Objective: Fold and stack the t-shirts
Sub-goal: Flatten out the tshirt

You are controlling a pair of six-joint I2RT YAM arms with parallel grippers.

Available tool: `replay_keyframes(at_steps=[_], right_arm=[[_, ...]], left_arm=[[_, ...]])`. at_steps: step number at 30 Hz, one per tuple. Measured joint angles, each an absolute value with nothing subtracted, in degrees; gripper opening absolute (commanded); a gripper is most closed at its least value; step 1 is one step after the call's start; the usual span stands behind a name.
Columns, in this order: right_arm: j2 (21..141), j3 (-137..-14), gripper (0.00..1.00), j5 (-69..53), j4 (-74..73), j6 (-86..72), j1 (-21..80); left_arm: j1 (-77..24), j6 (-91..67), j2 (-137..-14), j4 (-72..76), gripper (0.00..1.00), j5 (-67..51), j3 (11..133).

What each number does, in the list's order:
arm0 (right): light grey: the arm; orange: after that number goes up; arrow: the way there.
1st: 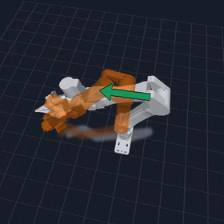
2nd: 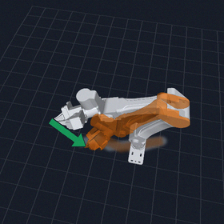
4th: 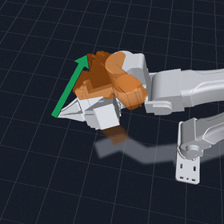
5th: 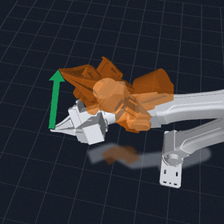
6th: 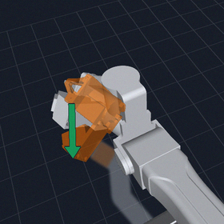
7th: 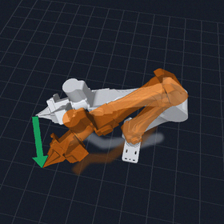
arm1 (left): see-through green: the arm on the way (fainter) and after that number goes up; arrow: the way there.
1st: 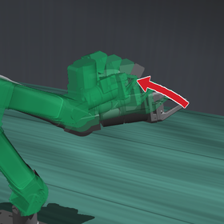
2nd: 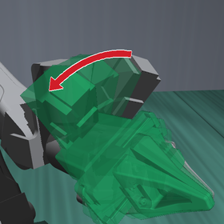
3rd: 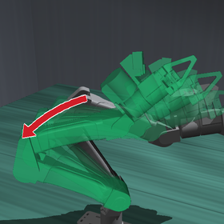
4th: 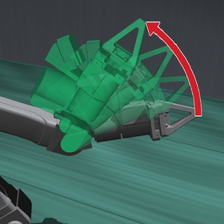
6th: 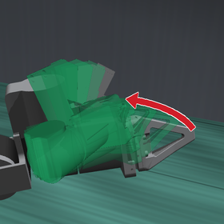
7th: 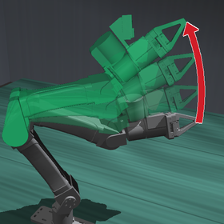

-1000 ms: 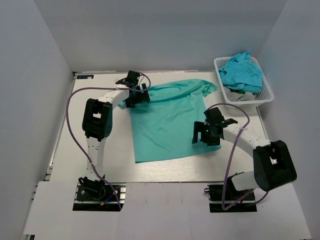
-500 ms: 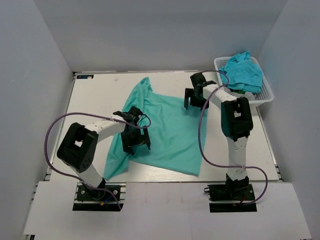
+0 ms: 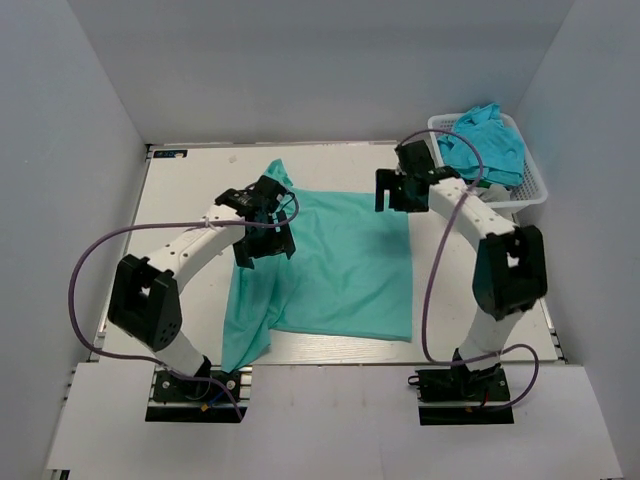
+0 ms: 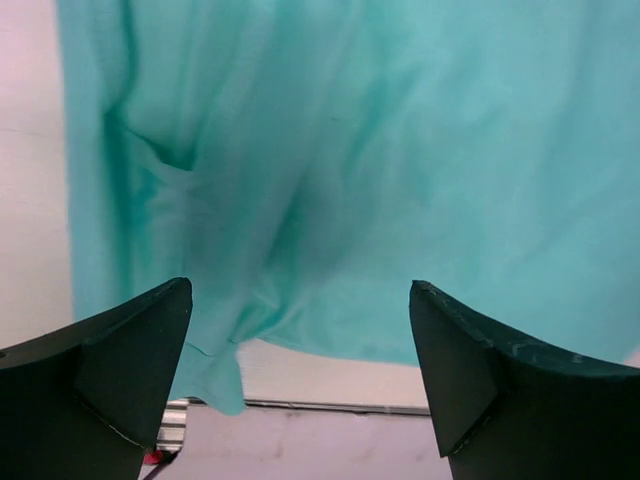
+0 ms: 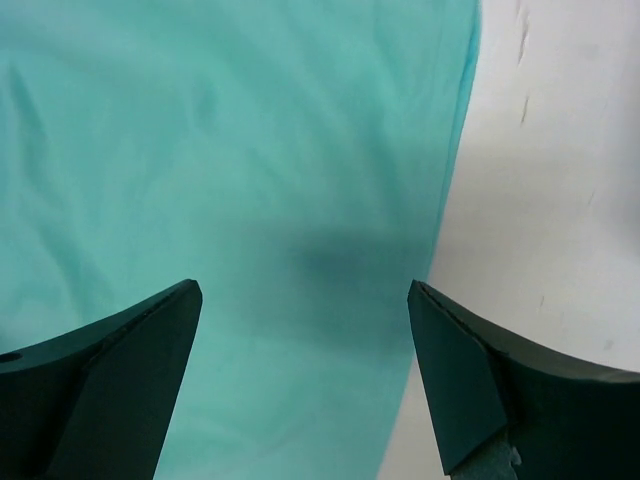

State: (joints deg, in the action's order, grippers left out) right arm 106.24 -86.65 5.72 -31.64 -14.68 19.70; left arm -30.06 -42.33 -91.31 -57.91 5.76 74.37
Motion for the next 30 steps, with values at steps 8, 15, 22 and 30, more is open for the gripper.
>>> replay_keyframes(at_steps=[8, 15, 22, 30], right_arm=[[89.5, -61.5, 0.90, -0.3, -28.7, -17.8, 23.1], [88.3, -53.1, 0.90, -3.0, -27.7, -20.3, 24.8], [97.3, -58.3, 0.90, -0.8, -25.5, -22.1, 24.3], [114.3, -80.3, 0.90, 2.8, -27.1, -22.0, 18.5]], left_arm=[[-29.3, -44.4, -93.5, -57.4, 1.00, 9.9, 69.1], [-29.0, -44.6, -101.5, -54.3, 1.00, 10.4, 68.0], [-27.4, -43.5, -109.1, -53.5, 1.00, 9.4, 73.7], [-22.6, -38.7, -123.3, -54.7, 1.00, 7.1, 94.7]])
